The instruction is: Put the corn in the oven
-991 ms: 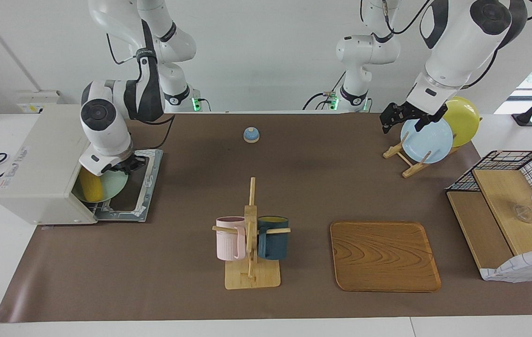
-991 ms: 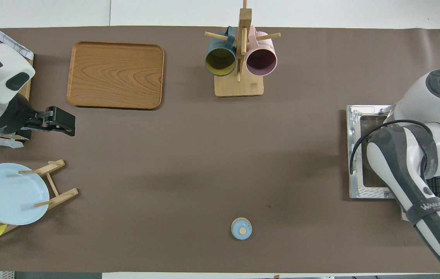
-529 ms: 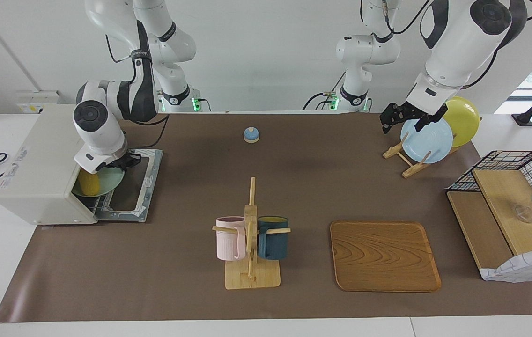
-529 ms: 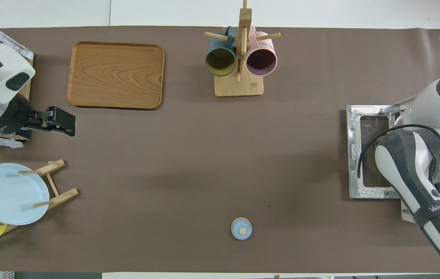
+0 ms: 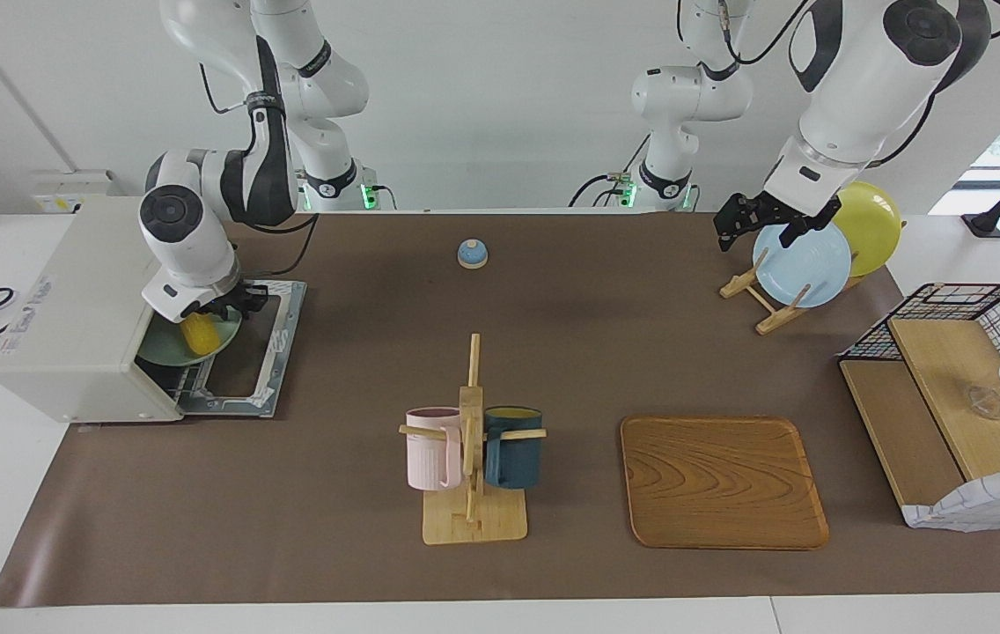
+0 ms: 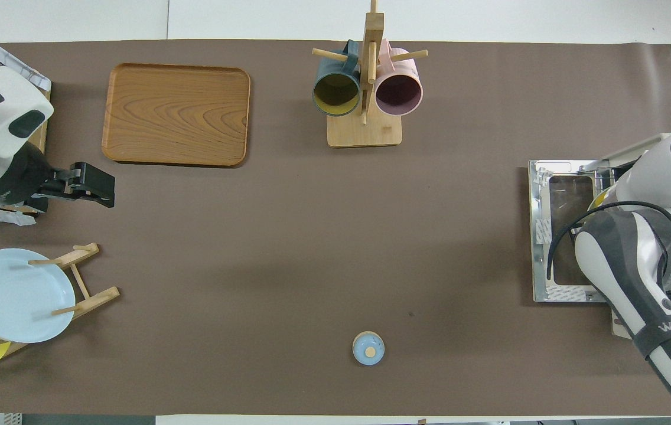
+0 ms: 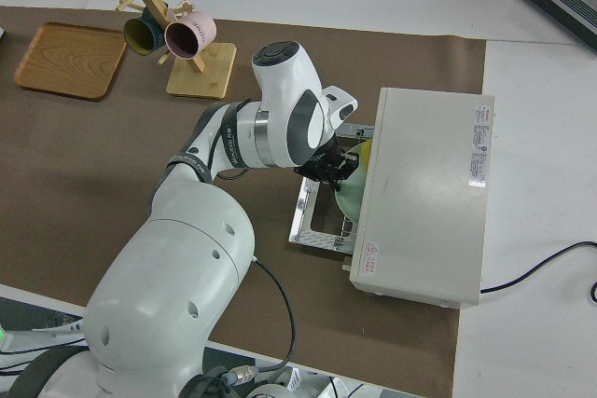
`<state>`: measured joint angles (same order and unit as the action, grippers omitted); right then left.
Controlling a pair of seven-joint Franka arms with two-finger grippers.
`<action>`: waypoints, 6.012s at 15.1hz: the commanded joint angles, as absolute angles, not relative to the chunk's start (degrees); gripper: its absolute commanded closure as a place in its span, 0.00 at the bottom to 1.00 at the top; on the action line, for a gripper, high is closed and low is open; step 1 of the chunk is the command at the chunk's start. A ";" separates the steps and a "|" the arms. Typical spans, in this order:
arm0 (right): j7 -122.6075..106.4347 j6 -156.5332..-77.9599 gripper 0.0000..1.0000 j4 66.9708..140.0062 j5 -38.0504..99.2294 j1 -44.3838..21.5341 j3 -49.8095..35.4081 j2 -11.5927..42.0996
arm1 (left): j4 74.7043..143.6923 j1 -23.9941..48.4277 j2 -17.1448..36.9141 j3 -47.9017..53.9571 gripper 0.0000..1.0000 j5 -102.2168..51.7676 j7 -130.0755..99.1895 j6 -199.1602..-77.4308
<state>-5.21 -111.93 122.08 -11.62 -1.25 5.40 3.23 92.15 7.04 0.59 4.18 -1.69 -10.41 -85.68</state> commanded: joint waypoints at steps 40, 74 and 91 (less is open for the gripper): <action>16.62 -110.86 1.00 116.30 -27.60 -12.39 3.34 14.15 | 92.90 6.15 -1.85 3.96 0.00 -3.25 -10.11 -85.87; -5.71 -85.96 0.00 94.48 -2.72 1.32 4.13 -0.53 | 92.90 6.15 -1.85 3.96 0.00 -3.25 -10.11 -85.87; -5.36 -87.63 0.00 94.31 -2.81 1.32 4.40 -0.62 | 92.90 6.15 -1.85 3.96 0.00 -3.25 -10.11 -85.96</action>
